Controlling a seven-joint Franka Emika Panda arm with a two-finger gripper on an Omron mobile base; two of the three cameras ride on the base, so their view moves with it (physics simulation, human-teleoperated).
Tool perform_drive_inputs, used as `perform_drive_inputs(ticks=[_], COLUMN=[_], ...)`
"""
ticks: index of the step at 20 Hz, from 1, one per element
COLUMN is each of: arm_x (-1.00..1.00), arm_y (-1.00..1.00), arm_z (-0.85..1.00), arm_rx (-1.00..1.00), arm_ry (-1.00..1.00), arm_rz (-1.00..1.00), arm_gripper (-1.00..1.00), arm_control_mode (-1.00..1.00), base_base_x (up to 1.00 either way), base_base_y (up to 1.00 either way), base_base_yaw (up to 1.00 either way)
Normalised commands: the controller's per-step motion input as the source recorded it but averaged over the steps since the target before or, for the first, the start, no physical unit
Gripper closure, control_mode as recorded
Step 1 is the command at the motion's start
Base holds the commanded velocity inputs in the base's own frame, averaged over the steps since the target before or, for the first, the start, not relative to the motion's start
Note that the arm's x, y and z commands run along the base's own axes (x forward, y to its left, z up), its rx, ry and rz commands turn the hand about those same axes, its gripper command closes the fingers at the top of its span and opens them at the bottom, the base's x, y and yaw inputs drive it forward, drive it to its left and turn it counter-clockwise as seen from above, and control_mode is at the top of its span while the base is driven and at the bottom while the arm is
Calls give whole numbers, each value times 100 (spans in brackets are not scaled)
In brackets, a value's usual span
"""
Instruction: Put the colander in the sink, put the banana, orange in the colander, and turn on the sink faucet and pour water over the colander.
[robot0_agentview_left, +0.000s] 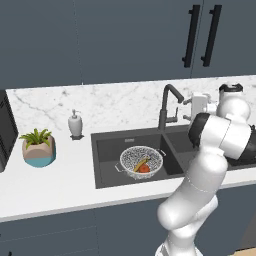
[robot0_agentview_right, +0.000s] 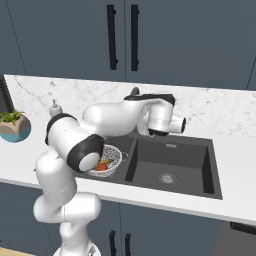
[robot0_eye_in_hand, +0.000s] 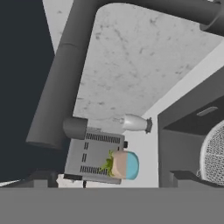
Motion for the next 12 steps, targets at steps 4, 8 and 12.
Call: perform_drive_inputs(ticks=[4,8,12], arm_x=[42,34,25], arm_y=[-6,-2,-3], arm_z=[-1,-6,-5], arm_rx=[1,1,2], arm_ry=[0,0,0], arm_rz=[0,0,0], arm_gripper=[-100,-100,-100], arm_control_mode=[-100,-100,-100], base_base_x=[0,0,0], base_base_y=[0,0,0], base_base_yaw=[0,0,0])
